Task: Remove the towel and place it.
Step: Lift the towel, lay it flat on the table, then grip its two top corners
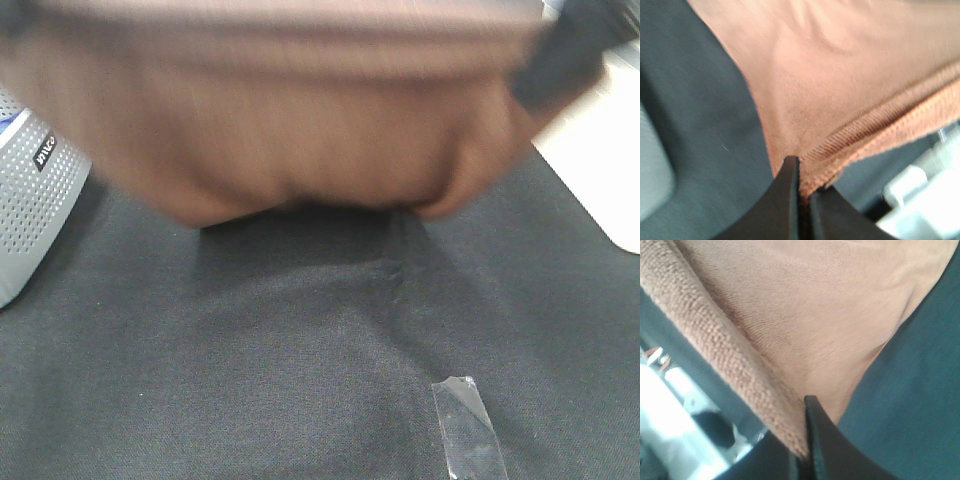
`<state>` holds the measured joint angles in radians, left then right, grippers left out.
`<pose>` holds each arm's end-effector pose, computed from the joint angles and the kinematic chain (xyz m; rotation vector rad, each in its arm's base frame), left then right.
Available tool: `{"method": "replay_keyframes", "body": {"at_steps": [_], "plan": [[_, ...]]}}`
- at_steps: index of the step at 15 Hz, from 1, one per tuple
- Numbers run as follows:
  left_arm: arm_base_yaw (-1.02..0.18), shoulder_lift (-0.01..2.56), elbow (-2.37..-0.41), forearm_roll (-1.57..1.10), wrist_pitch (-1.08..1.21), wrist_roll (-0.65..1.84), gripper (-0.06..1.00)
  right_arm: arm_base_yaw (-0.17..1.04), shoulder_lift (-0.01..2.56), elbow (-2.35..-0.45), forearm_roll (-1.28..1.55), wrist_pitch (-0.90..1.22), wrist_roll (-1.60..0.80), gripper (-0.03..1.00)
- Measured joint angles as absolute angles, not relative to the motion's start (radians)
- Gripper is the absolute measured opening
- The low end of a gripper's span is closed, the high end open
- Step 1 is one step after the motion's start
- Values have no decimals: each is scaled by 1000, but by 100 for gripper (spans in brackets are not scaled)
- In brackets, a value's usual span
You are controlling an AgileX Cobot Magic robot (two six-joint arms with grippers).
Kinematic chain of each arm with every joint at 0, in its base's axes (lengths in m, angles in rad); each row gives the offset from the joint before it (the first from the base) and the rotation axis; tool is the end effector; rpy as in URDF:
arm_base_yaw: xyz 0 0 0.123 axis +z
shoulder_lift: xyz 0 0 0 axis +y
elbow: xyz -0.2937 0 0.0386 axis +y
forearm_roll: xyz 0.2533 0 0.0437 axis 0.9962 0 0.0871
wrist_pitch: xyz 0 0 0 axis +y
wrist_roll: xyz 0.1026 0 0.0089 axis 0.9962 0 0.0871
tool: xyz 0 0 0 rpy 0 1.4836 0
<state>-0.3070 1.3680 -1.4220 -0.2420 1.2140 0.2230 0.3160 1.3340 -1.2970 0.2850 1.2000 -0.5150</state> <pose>0.2580 -0.1061 0.3880 0.6555 2.5513 -0.3564 0.2437 0.1081 0.3617 -1.0235 2.4751 0.3290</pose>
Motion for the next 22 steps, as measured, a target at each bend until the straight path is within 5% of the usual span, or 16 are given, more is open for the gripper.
{"method": "replay_keyframes", "body": {"at_steps": [5, 22], "plan": [[-464, 1286, -1235, -249, 1201, 231, 0, 316, 1111, -1157, 183, 1203, -540, 0], [-472, 1309, -745, -478, 1177, 195, 0, 316, 1069, -643, 344, 1194, -385, 0]]}}
